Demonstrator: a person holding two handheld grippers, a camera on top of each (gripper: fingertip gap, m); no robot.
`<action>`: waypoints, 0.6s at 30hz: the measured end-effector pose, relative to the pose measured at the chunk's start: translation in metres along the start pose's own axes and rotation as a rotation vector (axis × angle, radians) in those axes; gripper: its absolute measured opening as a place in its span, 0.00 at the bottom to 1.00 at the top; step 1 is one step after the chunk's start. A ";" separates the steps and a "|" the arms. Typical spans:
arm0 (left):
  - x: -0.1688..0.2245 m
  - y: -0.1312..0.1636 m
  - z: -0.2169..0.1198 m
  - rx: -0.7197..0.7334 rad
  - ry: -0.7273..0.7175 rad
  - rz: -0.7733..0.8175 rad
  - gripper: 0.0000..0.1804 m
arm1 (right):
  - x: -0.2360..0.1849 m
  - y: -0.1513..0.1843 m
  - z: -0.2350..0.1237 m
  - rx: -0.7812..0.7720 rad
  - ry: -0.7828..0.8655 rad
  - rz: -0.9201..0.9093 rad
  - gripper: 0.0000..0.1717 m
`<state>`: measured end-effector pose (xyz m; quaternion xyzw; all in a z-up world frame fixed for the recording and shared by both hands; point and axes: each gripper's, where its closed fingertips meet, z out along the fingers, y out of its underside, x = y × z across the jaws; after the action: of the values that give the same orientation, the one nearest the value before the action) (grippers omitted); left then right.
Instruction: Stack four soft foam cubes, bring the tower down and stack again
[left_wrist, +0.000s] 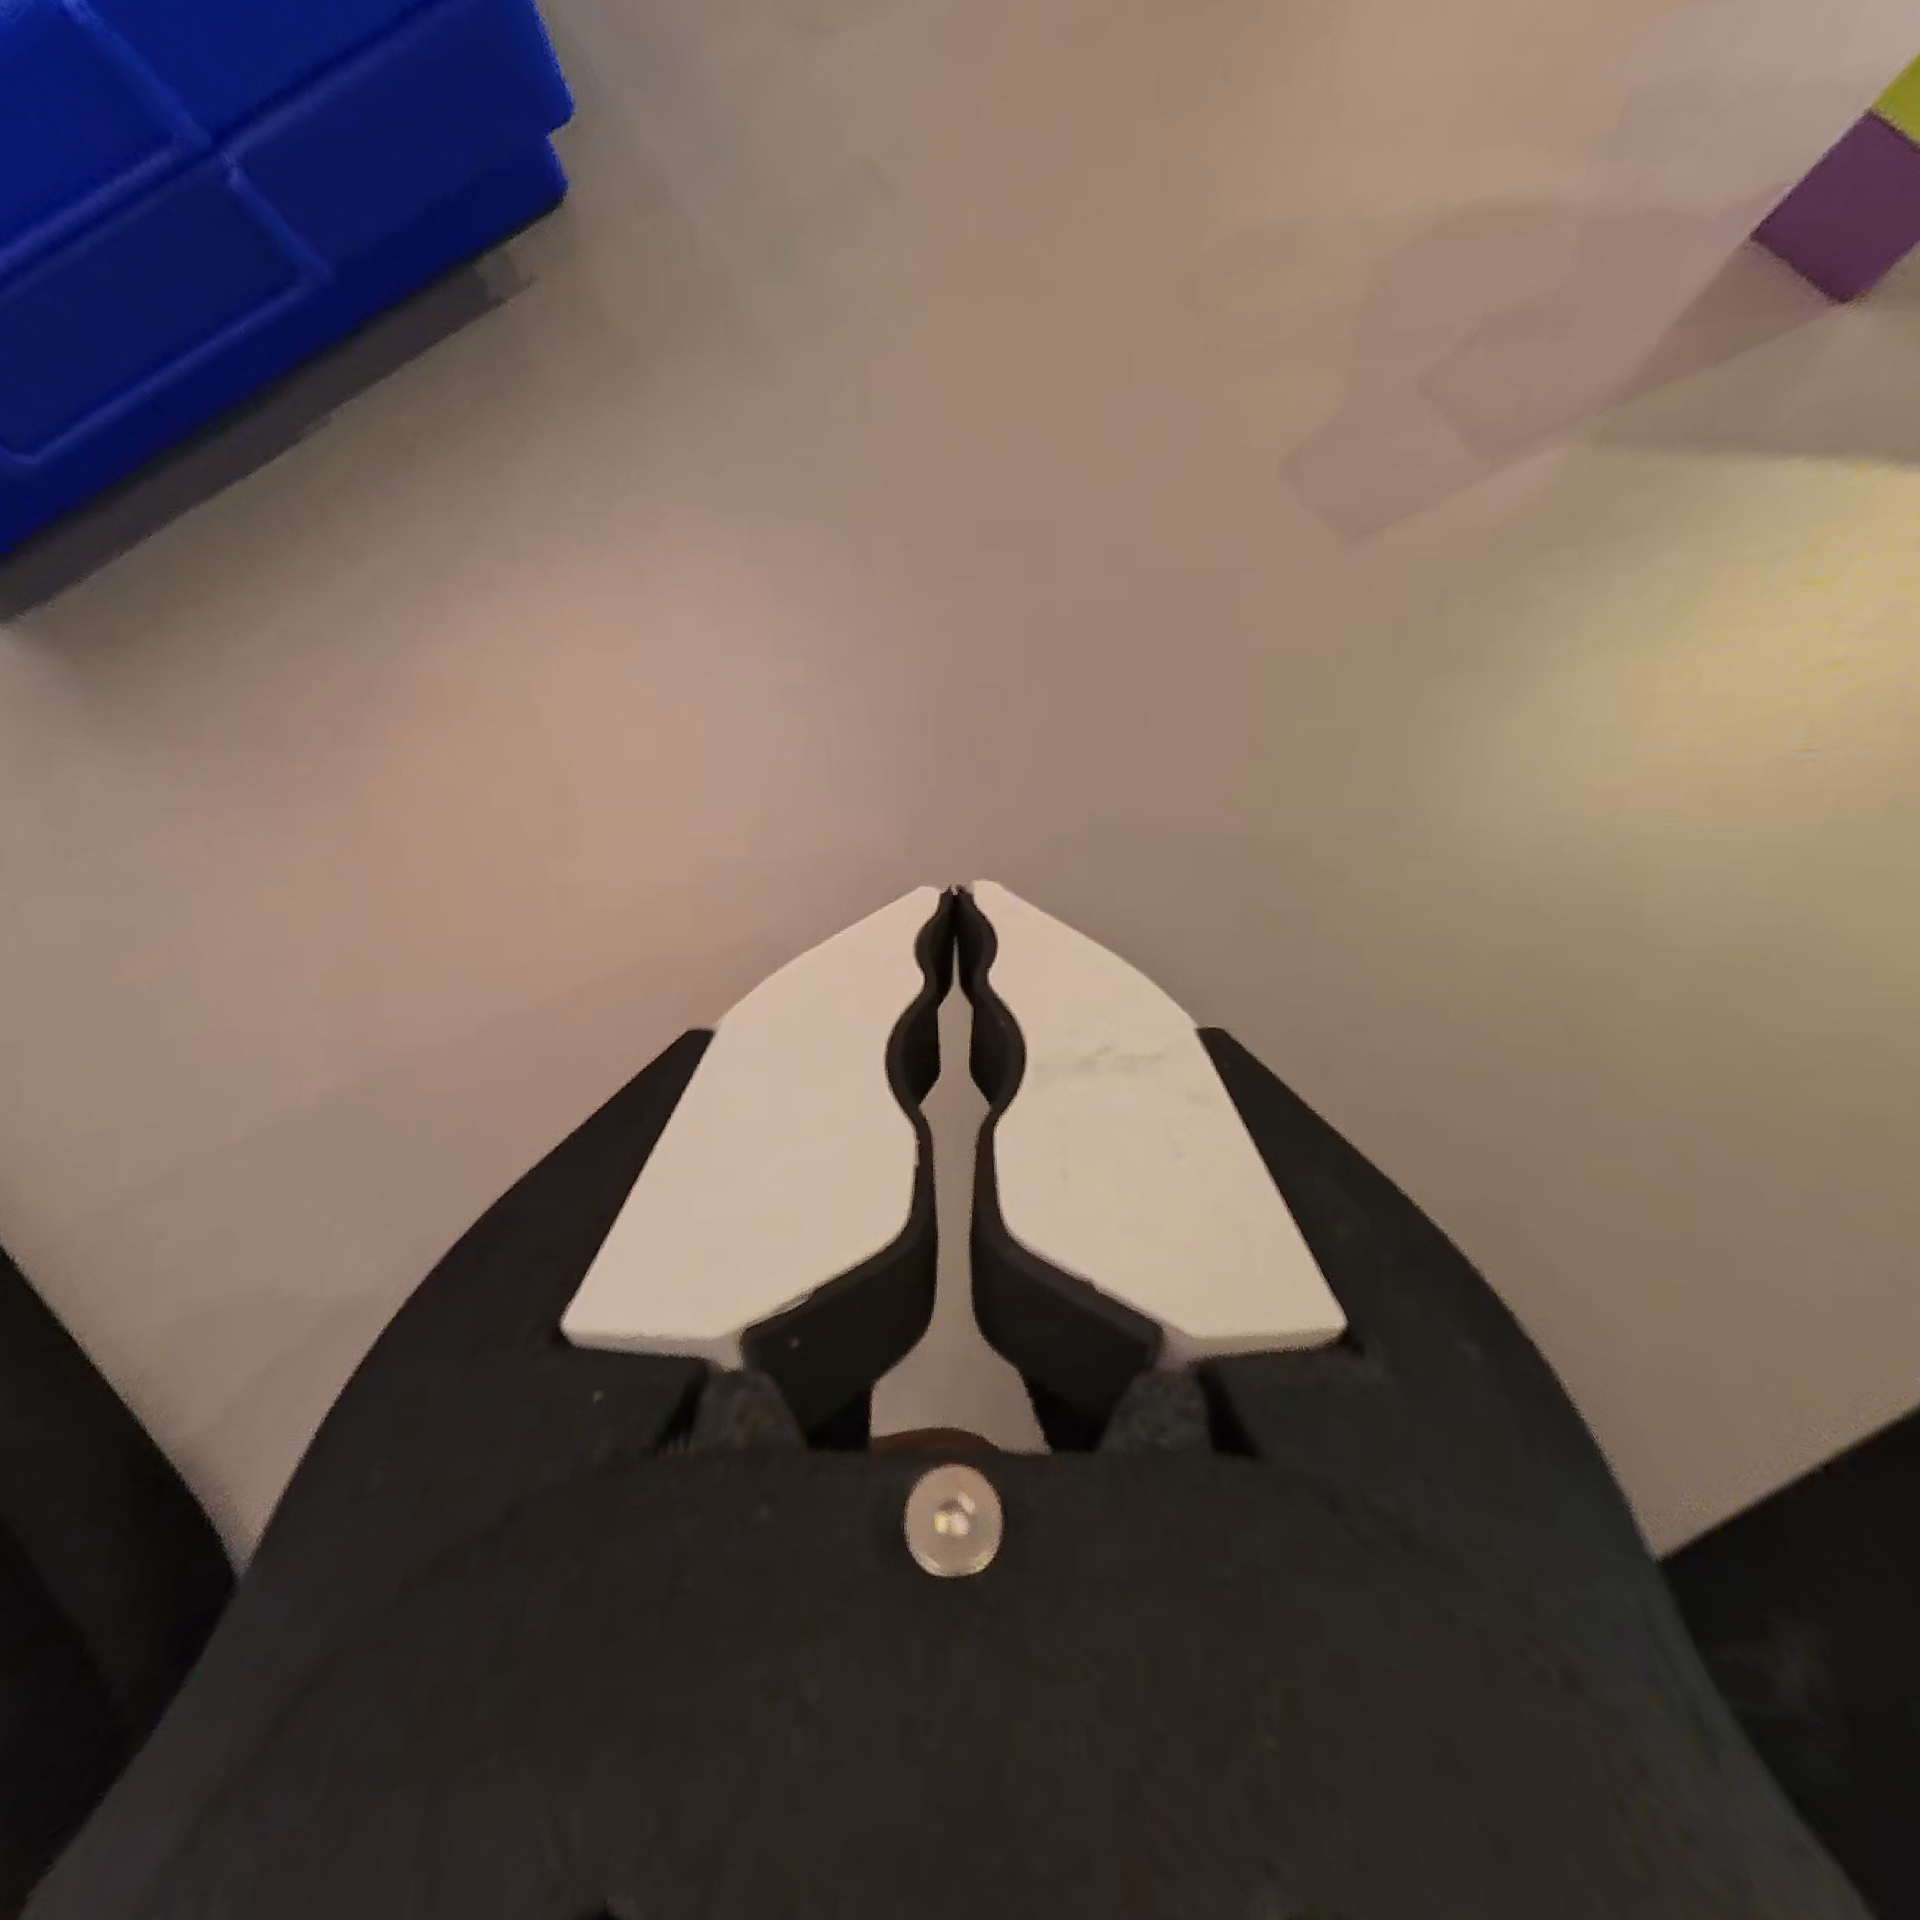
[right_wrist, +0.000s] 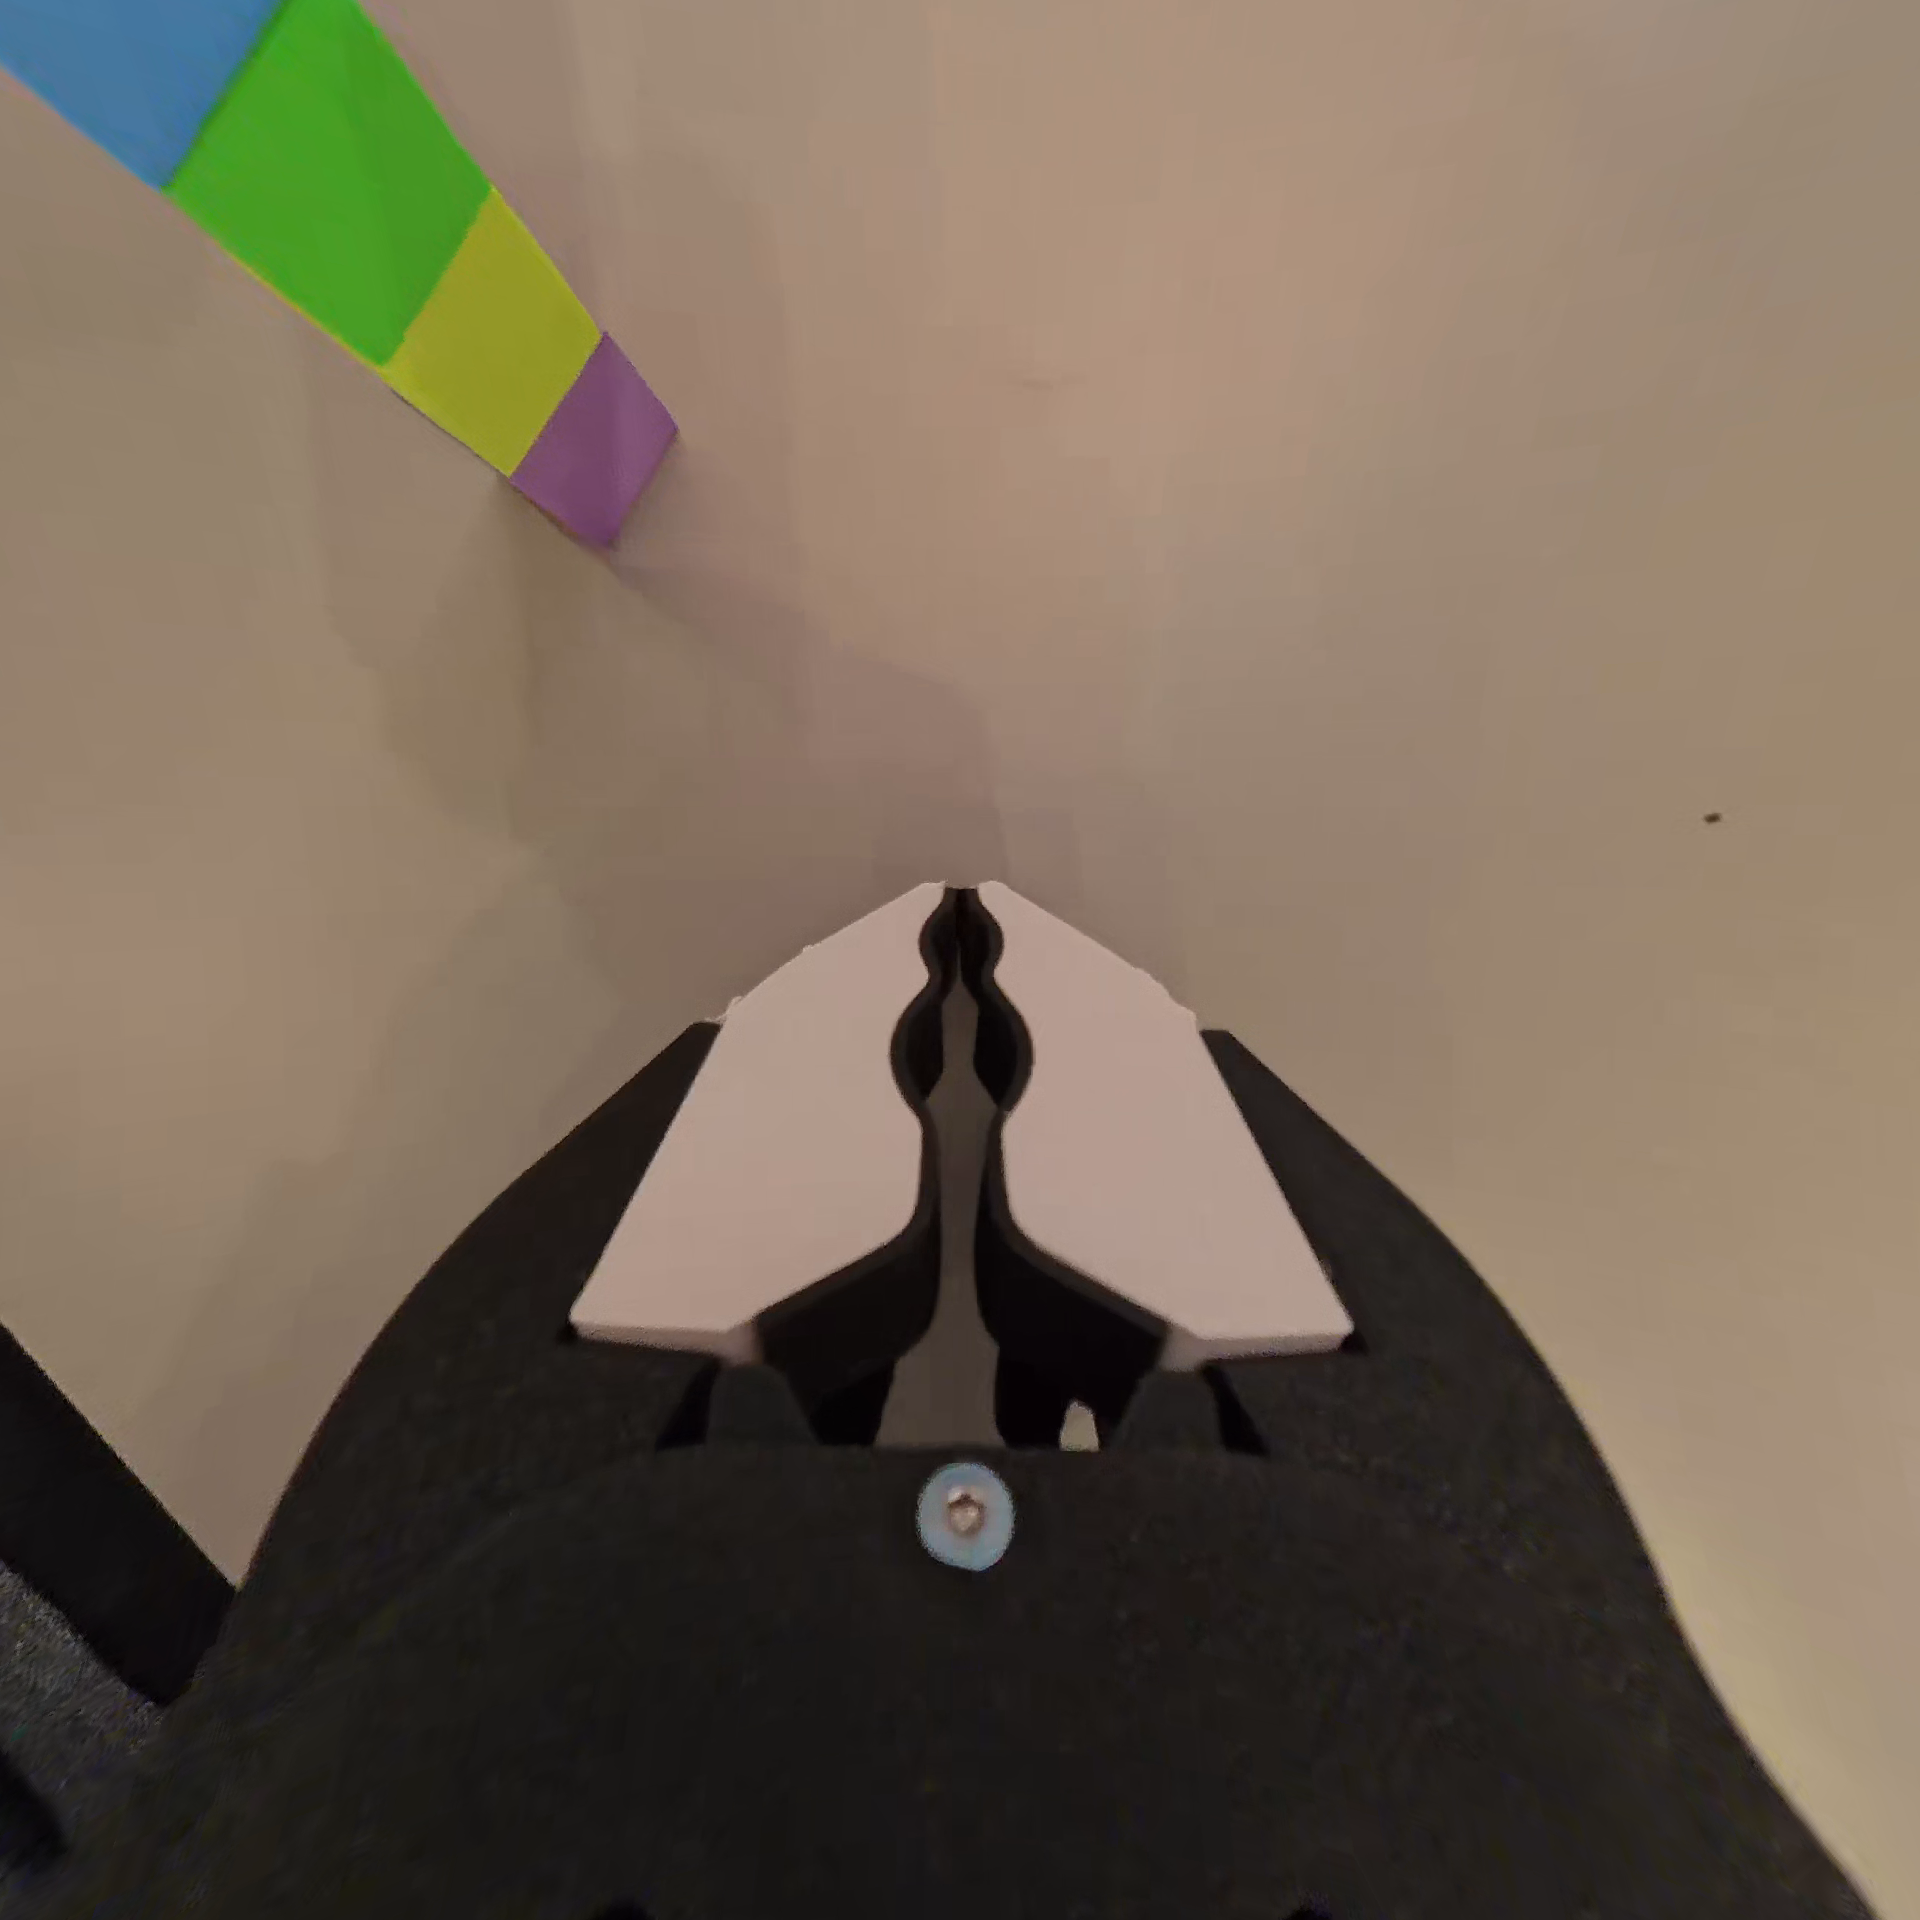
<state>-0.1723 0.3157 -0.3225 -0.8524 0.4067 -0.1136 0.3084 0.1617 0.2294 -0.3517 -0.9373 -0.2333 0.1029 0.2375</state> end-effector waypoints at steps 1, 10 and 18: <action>-0.004 0.001 0.002 -0.005 -0.018 -0.005 0.00 | 0.001 0.001 -0.001 0.000 0.009 0.012 0.00; -0.029 0.013 0.002 -0.022 -0.091 -0.092 0.00 | 0.016 0.005 -0.005 -0.016 0.078 0.092 0.00; -0.037 0.021 0.004 -0.049 -0.115 -0.099 0.00 | 0.029 0.011 -0.010 -0.031 0.111 0.168 0.00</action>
<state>-0.2074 0.3357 -0.3363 -0.8840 0.3482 -0.0695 0.3041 0.1939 0.2307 -0.3511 -0.9614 -0.1420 0.0669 0.2259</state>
